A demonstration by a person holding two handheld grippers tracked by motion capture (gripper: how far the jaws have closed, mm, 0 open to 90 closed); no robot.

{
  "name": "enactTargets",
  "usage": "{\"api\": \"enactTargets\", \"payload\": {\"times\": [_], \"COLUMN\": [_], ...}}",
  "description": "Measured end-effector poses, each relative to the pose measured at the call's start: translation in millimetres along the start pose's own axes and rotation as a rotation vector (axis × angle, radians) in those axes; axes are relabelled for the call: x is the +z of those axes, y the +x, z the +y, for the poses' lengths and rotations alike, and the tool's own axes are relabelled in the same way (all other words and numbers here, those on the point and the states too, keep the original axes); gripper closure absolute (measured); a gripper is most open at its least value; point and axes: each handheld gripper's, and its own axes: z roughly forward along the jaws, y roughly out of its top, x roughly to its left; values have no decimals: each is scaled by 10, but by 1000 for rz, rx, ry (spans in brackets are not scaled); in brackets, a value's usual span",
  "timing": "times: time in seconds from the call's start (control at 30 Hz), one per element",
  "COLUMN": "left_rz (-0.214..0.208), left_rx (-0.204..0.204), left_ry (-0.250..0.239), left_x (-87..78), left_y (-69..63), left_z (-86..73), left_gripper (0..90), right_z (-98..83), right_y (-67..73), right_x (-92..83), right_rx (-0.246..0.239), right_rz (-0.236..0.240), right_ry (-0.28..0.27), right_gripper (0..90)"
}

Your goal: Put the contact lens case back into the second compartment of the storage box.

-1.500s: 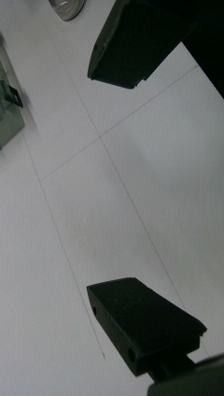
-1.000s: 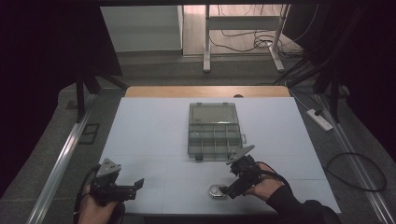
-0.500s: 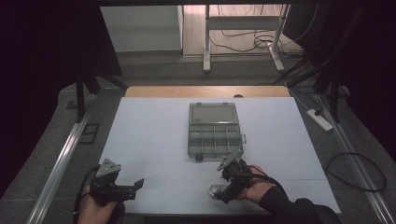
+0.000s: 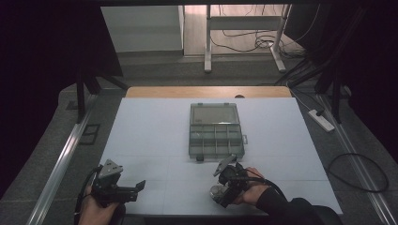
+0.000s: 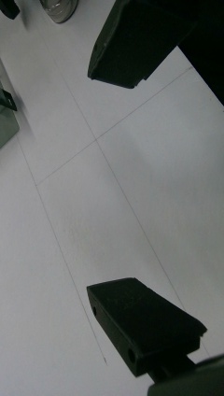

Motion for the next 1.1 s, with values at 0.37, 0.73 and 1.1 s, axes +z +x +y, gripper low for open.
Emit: {"api": "enactTargets", "payload": {"times": [0.37,0.73,1.1], "left_rz": [-2,-2,0], "left_rx": [-3,0,6], "left_ry": [1,4,10], "left_x": [2,3,7], "left_y": [2,1,-4], "left_z": [0,1,3], "left_gripper": [20,20,21], "right_z": [-8,-11,-3], "right_y": [28,37,-63], "right_x": [21,-41,-153], "right_rx": [-84,-120,-10], "right_rz": [-22,-11,-9], "right_ry": [-7,-21,-77], "right_gripper": [193,469,484]}}
